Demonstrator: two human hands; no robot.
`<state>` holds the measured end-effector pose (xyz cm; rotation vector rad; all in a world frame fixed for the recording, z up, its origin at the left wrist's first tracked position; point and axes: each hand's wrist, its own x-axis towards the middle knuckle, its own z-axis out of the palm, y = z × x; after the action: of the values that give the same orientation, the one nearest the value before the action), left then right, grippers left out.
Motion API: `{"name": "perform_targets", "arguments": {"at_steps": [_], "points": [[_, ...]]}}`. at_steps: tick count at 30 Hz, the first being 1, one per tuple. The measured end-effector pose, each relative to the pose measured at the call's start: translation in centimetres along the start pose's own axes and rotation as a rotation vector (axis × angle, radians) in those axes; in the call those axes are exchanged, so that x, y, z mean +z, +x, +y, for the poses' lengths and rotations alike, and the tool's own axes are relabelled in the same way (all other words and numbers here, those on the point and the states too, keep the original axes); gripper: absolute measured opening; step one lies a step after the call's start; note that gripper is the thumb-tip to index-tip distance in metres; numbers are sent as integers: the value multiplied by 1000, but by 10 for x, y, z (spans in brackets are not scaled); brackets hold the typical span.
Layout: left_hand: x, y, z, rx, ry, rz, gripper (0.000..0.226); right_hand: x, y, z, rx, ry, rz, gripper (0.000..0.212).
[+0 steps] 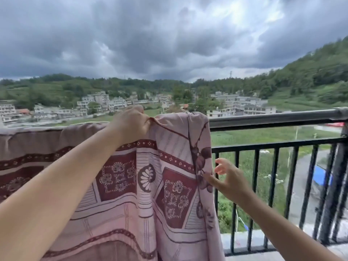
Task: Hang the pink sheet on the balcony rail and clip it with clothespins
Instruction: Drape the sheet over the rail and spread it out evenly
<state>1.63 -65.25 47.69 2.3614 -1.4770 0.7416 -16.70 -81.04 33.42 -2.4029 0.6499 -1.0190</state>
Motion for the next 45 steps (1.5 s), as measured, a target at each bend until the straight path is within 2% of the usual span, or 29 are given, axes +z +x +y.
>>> {"name": "perform_targets", "arguments": {"at_steps": [1,3,7,9,12,14,16,20,24,27,30,32,34,36,38,40,45], "points": [[0,-1,2,-8,-20,7,30,10,-3,6,49,-2,-103,60],[0,-4,5,-9,-17,34,32,22,-3,17,155,56,-135,31],[4,-8,9,-68,52,78,35,-1,4,31,484,490,80,23],[3,-6,11,-92,100,80,35,-37,17,24,519,500,270,25],[1,-1,14,-158,159,37,29,-102,49,-13,347,250,552,20],[0,4,16,-196,184,-8,23,-143,77,-35,163,15,655,23],[-2,12,18,-259,176,-70,23,-177,109,-45,28,-191,719,28],[-8,26,24,-415,149,-169,19,-229,173,-49,-123,-482,748,25],[-8,37,37,-555,122,-220,17,-245,235,-36,-163,-634,641,27],[-8,51,64,-495,114,-144,23,-226,269,-8,-134,-667,450,28],[4,70,128,-255,-101,-78,32,-197,289,35,-111,-601,106,27],[20,86,175,-128,-202,-145,33,-183,292,66,31,-511,-151,26],[36,103,208,-62,-220,-245,35,-177,286,87,173,-341,-379,21],[40,116,233,-50,-287,-248,33,-184,279,92,208,-316,-504,19],[39,124,250,-57,-351,-241,34,-194,276,92,105,-422,-531,32],[40,132,262,-46,-313,-236,34,-207,269,91,-30,-400,-484,31],[51,138,276,-67,-176,-215,33,-246,221,95,-291,-279,-226,29]]}}
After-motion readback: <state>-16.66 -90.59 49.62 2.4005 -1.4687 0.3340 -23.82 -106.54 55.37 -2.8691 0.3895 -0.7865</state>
